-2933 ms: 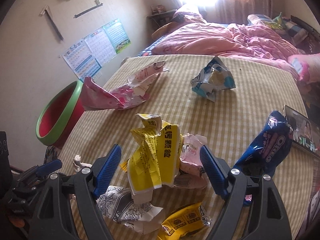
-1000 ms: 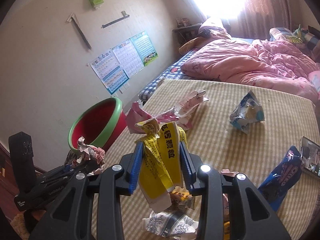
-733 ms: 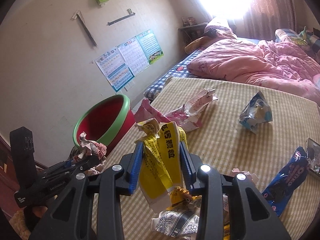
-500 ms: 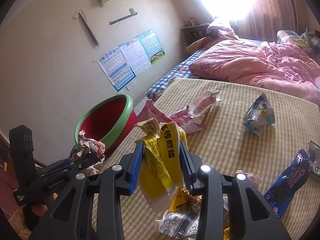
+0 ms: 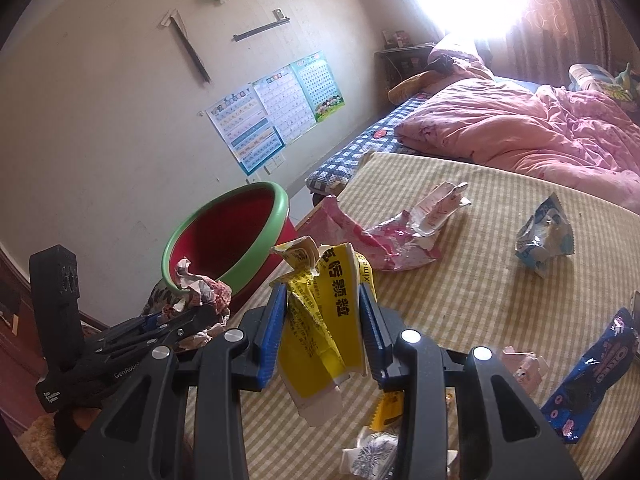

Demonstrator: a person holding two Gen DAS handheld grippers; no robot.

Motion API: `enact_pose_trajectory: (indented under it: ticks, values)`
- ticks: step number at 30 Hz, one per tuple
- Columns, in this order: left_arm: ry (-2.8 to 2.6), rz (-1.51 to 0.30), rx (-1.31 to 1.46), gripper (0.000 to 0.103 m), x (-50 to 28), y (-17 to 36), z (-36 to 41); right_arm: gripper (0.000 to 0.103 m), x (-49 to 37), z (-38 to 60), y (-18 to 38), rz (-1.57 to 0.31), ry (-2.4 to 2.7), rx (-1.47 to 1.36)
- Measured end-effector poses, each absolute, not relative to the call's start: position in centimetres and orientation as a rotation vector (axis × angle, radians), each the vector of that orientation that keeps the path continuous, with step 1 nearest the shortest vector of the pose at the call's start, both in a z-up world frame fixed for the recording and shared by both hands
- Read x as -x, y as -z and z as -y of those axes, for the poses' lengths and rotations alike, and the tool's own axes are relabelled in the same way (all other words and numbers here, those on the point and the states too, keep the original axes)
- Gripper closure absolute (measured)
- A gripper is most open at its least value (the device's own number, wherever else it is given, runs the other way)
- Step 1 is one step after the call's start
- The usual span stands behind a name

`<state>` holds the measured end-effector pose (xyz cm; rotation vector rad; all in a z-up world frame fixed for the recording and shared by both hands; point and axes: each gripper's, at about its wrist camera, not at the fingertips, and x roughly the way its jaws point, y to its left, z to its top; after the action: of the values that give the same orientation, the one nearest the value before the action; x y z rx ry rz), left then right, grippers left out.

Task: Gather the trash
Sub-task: 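Carry both items over the red bucket and open both tools to release them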

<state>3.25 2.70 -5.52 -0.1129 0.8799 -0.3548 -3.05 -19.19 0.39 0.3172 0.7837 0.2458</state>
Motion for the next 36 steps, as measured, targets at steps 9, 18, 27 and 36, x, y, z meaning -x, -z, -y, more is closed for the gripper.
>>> enact_pose_trajectory:
  ticks: [9, 18, 27, 36]
  values:
    - [0.348, -0.859, 0.082, 0.058, -5.4, 4.6, -5.1, 0.067, 1.0, 17.2, 0.0, -0.776, -0.240, -0.357]
    - [0.369, -0.845, 0.083, 0.058, -8.5, 4.7, -7.7, 0.067, -1.4, 14.9, -0.3, -0.766, -0.198, -0.356]
    - [0.418, -0.862, 0.094, 0.058, -11.2, 5.4, -9.5, 0.067, -3.3, 12.8, 0.2, -0.781, -0.154, -0.351]
    - [0.477, -0.881, 0.087, 0.058, -13.8, 6.3, -9.9, 0.067, -4.3, 11.9, 0.2, -0.774, -0.107, -0.348]
